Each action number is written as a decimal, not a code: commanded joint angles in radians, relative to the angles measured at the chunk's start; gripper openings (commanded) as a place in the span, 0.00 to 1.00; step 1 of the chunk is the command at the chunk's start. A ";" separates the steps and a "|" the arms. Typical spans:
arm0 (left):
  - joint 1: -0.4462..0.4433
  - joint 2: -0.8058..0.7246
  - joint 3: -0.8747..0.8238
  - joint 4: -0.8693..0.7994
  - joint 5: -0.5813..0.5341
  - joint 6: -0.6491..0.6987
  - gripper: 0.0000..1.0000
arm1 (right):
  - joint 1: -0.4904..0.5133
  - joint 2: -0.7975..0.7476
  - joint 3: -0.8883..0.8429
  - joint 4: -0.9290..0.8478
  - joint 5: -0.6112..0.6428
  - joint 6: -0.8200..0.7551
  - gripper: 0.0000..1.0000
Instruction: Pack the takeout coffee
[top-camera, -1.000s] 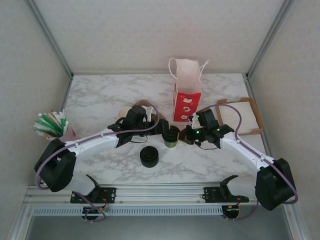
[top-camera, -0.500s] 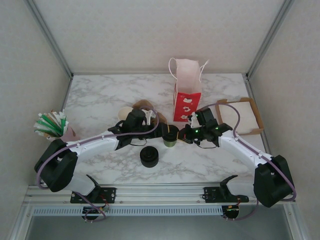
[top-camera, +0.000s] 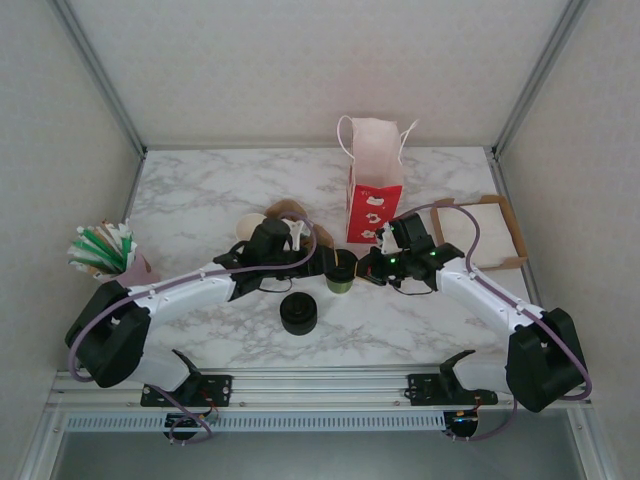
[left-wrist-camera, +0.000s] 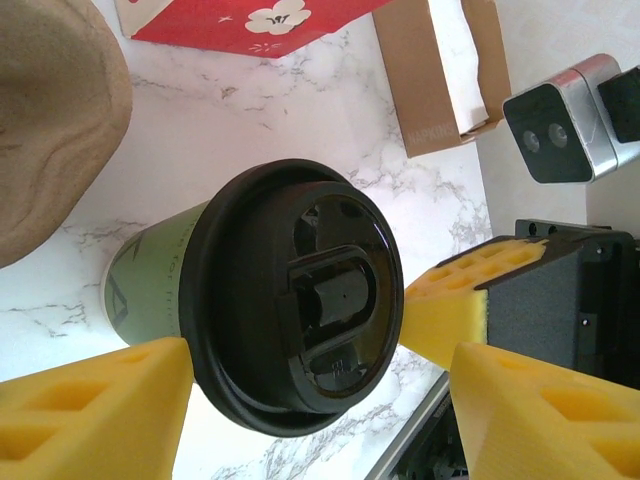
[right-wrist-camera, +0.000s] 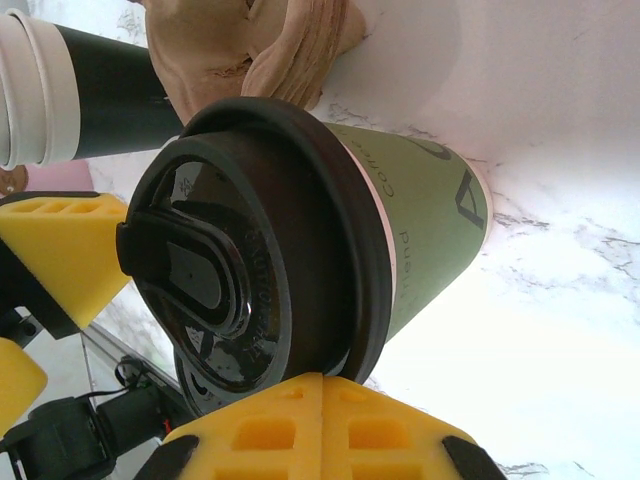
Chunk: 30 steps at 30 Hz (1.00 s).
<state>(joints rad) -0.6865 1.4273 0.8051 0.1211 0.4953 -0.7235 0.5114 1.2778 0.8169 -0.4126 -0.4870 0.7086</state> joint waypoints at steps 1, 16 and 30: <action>-0.007 -0.018 0.041 -0.041 -0.021 0.034 0.68 | 0.006 0.018 0.019 -0.034 0.031 -0.021 0.00; -0.009 0.033 0.065 -0.017 0.049 0.035 0.68 | 0.005 0.017 0.021 -0.043 0.027 -0.026 0.00; -0.011 0.056 0.021 0.007 0.037 0.013 0.68 | 0.006 0.026 0.028 -0.048 0.029 -0.033 0.00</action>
<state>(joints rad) -0.6865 1.4689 0.8471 0.1116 0.5278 -0.7071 0.5114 1.2869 0.8261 -0.4202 -0.4873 0.6930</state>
